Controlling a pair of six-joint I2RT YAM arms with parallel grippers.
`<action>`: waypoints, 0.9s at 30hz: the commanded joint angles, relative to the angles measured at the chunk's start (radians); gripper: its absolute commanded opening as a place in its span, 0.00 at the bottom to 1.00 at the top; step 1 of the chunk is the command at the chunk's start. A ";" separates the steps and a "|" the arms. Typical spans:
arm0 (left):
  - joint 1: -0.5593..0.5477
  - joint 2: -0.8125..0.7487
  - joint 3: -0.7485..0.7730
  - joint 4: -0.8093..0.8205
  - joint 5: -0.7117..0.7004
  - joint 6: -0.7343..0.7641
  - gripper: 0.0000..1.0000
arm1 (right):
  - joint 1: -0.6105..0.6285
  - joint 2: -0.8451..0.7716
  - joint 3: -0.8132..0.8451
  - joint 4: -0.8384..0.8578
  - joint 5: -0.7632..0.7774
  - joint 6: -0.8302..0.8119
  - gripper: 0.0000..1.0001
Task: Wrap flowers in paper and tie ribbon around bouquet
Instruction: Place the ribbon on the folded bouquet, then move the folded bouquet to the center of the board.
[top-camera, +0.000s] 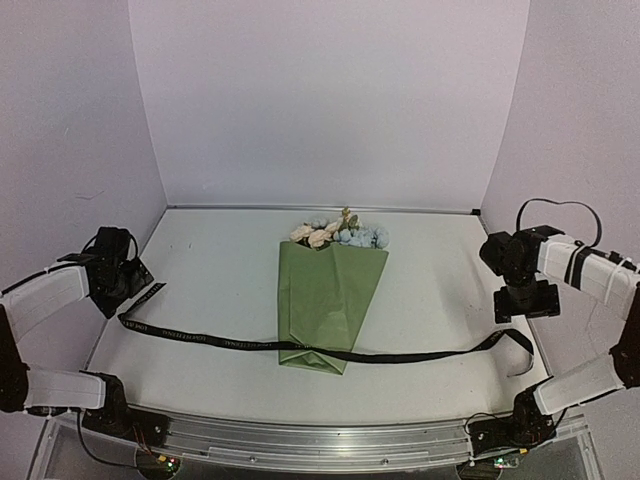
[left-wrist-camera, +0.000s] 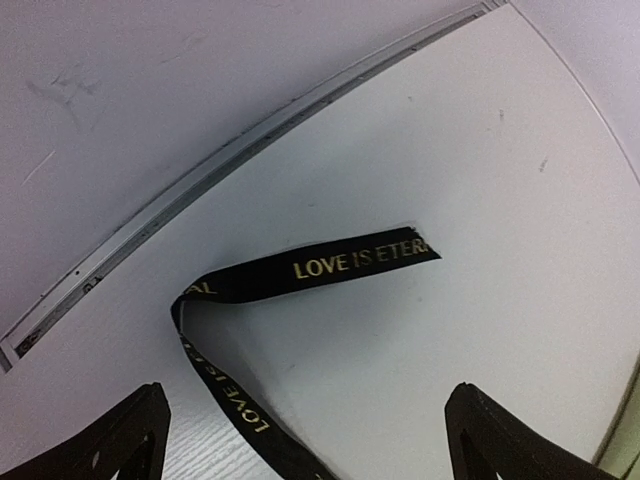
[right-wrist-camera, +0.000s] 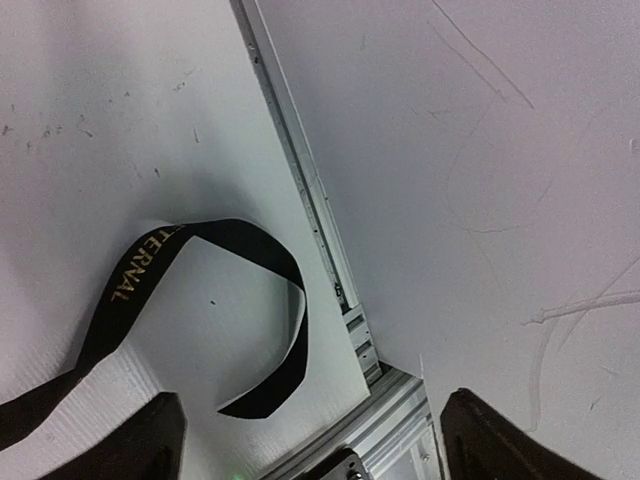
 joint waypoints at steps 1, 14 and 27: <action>0.003 0.004 0.128 0.055 0.108 0.092 1.00 | -0.005 -0.078 0.089 -0.001 -0.099 -0.024 0.98; -0.256 0.321 0.345 0.276 0.600 0.209 1.00 | 0.076 -0.034 0.063 0.411 -0.728 0.082 0.98; -0.386 0.774 0.527 0.561 0.953 0.226 1.00 | 0.190 0.357 0.106 0.901 -0.932 0.250 0.98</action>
